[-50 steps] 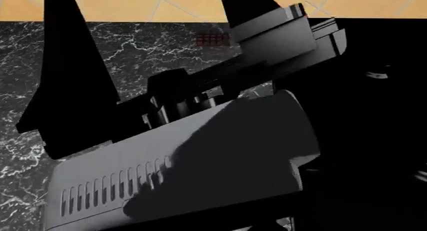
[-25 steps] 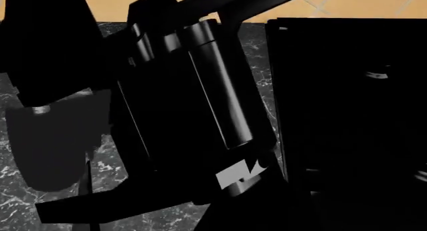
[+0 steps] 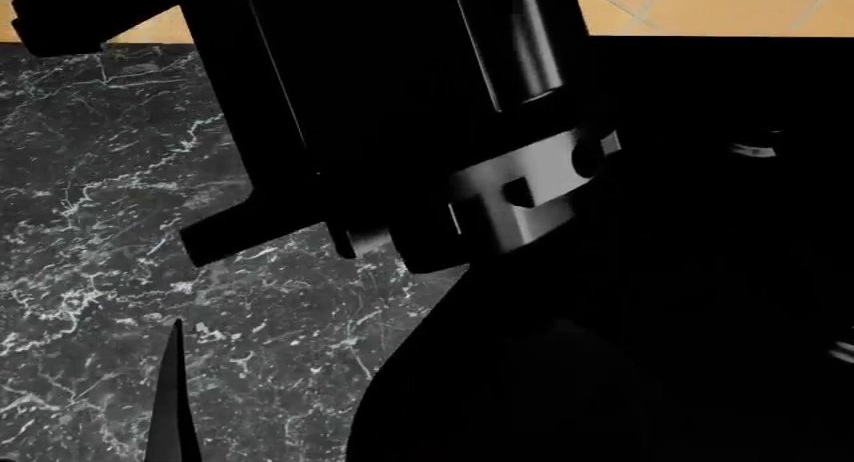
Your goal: Close the microwave door
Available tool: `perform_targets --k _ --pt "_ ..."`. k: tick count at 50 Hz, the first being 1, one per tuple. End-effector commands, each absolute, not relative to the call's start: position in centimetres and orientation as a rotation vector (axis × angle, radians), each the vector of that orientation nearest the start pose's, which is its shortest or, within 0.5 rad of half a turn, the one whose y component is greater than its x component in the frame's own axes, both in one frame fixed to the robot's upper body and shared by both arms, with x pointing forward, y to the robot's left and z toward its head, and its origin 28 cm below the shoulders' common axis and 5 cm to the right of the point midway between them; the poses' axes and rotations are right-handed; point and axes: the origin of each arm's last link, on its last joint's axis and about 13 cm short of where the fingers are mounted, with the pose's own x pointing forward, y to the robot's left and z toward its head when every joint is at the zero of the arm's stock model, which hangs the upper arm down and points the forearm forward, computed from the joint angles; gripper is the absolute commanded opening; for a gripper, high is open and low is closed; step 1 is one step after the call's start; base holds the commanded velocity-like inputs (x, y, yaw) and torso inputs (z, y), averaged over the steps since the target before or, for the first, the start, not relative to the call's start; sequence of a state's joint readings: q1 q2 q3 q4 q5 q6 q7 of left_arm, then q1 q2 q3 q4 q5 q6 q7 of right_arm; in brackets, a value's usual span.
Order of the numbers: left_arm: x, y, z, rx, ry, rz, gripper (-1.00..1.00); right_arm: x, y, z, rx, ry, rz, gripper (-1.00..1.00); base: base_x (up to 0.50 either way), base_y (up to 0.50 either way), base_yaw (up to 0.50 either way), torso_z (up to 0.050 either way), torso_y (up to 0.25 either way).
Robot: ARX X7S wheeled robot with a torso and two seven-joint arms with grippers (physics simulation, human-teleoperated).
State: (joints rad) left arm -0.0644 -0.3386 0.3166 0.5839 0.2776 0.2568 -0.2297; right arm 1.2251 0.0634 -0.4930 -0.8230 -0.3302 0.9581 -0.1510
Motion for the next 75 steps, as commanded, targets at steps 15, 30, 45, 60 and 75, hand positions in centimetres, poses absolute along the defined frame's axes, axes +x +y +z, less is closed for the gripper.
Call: perform_targets --k 15,30,45,60,75 --pt "18.8 19.4 15.6 0.368 -0.939 -0.183 1.00 21.4 -5.2 41.4 -0.460 -1.139 0.097 1.00 0.00 0.00 0.00 0.000 0.000" --pt "18.4 19.3 15.9 0.367 -0.949 -0.186 1.00 21.9 -5.5 43.9 -0.438 -1.147 0.085 1.00 0.00 0.00 0.00 0.000 0.000" --pt "18.6 19.3 16.0 0.368 -0.951 -0.189 1.00 22.4 -5.8 45.6 -0.418 -1.148 0.065 1.00 0.00 0.00 0.00 0.000 0.000" --pt "18.7 19.3 15.9 0.369 -0.951 -0.190 1.00 22.7 -6.1 47.2 -0.431 -1.151 0.026 1.00 0.00 0.00 0.00 0.000 0.000" --pt "18.6 19.3 16.2 0.372 -0.962 -0.192 1.00 23.7 -6.9 48.8 -0.427 -1.146 -0.030 1.00 0.00 0.00 0.00 0.000 0.000"
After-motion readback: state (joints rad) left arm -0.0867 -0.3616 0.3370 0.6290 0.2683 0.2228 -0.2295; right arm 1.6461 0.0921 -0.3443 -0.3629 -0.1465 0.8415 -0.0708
